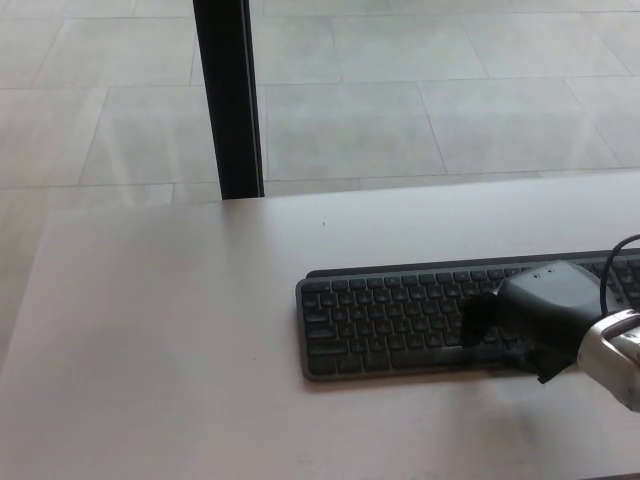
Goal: The robot uses its right fingers to click on the space key of the black keyboard placed on the center of the white desk.
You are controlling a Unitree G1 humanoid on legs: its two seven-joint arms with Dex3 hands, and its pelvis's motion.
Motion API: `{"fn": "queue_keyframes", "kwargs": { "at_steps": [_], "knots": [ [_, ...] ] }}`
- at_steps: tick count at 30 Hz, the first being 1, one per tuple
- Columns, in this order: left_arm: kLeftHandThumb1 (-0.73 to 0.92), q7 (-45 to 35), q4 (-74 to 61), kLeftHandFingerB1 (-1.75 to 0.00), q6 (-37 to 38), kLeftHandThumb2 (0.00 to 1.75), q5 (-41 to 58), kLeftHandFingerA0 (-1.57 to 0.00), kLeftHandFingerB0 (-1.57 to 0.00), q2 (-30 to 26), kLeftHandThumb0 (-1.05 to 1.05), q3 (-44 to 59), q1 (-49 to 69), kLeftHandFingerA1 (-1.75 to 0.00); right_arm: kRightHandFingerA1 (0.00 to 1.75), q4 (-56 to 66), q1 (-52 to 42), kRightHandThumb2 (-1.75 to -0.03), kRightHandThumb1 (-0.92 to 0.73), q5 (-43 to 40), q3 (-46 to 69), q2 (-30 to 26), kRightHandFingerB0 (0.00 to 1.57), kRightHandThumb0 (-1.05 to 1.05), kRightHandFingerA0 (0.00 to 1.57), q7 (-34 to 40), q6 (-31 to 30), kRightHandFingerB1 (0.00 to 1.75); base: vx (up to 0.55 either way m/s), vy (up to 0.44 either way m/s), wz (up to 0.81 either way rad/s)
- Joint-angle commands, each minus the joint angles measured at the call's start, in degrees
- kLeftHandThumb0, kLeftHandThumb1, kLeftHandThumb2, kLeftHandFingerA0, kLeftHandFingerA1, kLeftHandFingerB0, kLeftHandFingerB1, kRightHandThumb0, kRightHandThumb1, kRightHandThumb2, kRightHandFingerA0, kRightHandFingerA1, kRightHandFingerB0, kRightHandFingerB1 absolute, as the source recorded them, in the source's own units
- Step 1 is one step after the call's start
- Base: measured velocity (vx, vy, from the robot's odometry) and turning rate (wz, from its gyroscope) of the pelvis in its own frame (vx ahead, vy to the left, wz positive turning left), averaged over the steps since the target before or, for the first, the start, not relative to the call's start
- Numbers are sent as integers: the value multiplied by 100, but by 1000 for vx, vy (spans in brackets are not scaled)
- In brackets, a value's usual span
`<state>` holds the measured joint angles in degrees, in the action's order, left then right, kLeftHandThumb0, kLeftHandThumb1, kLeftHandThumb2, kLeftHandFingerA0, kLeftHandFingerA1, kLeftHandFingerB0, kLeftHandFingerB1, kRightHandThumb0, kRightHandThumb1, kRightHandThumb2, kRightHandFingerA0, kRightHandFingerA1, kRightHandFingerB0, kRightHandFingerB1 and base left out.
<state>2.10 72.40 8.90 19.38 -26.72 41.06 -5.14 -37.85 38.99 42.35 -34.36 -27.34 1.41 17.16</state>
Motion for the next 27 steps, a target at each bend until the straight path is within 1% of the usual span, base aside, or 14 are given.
{"fn": "queue_keyframes", "kwargs": {
  "at_steps": [1, 3, 4, 6, 8, 9, 14, 15, 16, 18, 19, 20, 23, 27],
  "knots": [
    [51, -15, 19, -53, 218, 55, 81, -79, -72, -85, -46, -17, 41, -72, 150, -38, -15, -64, -58, 119, 46, 42, 75, -19, 80, -75, -56, 57, 0, 0, 0],
    [51, -78, 11, -53, 239, 56, 106, -78, -72, -75, -45, 0, 50, -71, 153, -36, -38, -63, -58, 116, 48, 70, 76, -20, 79, -55, -42, 57, 0, 0, 0],
    [52, -34, 20, -54, 228, 56, 109, -76, -73, -74, -46, 6, 38, -70, 163, -46, -41, -64, -58, 164, 12, 98, 76, -21, 80, -33, -49, 57, 0, 0, 0],
    [52, -92, 24, -54, 248, 56, 81, -75, -72, -73, -46, -28, 38, -71, 162, -20, -61, -63, -59, 172, 23, 103, 75, -20, 84, -19, -43, 57, 0, 0, 0],
    [51, -107, 27, -54, 234, 55, 160, -76, -72, -64, -45, 44, 8, -72, 159, -11, -63, -63, -59, 215, 12, 110, 76, -21, 82, -35, -89, 57, 0, 0, 0],
    [51, -125, 32, -55, 245, 56, 169, -76, -72, -66, -45, 56, 1, -71, 156, 16, -66, -64, -60, 231, -5, 149, 73, -22, 83, -199, -246, 57, 0, 0, 0],
    [50, -52, -8, -55, 290, 55, 103, -76, -74, -55, -47, -14, 2, -73, 160, -195, -88, -65, -58, 299, -62, 247, 71, -16, 84, -208, -348, 57, 0, 0, 0],
    [50, -43, 11, -56, 242, 55, 140, -77, -76, -64, -46, 16, -22, -74, 147, -208, -119, -66, -59, 369, -110, 259, 73, -20, 77, -232, -433, 57, 0, 0, 0],
    [51, -31, 32, -54, 220, 55, 79, -80, -74, -92, -45, -41, -37, -74, 141, -222, -128, -67, -59, 405, -140, 253, 73, -21, 77, -255, -457, 58, 0, 0, 0],
    [51, -35, 31, -54, 199, 55, 104, -81, -74, -99, -45, -25, -50, -74, 139, -305, -137, -64, -58, 396, -156, 271, 74, -21, 78, -192, -411, 58, 0, 0, 0],
    [51, -26, 17, -56, 211, 55, 97, -81, -74, -96, -44, -35, -53, -76, 133, -321, -193, -62, -58, 392, -165, 274, 74, -20, 77, -139, -385, 57, 0, 0, 0],
    [52, -25, 13, -55, 225, 56, 79, -78, -74, -96, -44, -52, -54, -74, 138, -333, -232, -62, -58, 393, -170, 279, 75, -21, 82, -98, -375, 57, 0, 0, 0],
    [51, -75, 18, -54, 262, 56, 102, -78, -75, -93, -47, -40, -78, -74, 142, -383, -299, -64, -61, 396, -197, 307, 73, -23, 81, -66, -411, 57, 0, 0, 0],
    [52, -45, 50, -54, 262, 56, 23, -82, -75, -123, -48, -138, -68, -76, 137, -426, -423, -64, -61, 400, -228, 332, 72, -22, 81, -74, -493, 57, 0, 0, 0]
  ]
}}
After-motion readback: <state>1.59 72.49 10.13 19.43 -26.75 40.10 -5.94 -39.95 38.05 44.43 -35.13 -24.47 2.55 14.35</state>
